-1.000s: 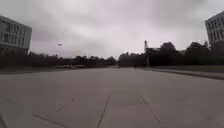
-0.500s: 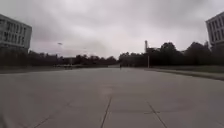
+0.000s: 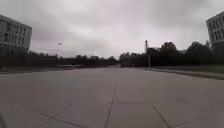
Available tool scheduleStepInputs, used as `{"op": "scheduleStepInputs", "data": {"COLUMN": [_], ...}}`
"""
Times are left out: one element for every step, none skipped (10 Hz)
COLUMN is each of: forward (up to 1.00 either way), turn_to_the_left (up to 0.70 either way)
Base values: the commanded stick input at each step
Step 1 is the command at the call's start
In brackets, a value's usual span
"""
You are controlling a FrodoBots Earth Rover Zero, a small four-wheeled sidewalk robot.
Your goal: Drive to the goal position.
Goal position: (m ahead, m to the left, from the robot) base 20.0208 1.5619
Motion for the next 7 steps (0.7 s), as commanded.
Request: {"op": "scheduleStepInputs", "data": {"forward": [0.70, 0.70, 0.70, 0.70, 0.70, 0.70, 0.70], "turn_to_the_left": [0.00, 0.00, 0.00, 0.00, 0.00, 0.00, 0.00]}}
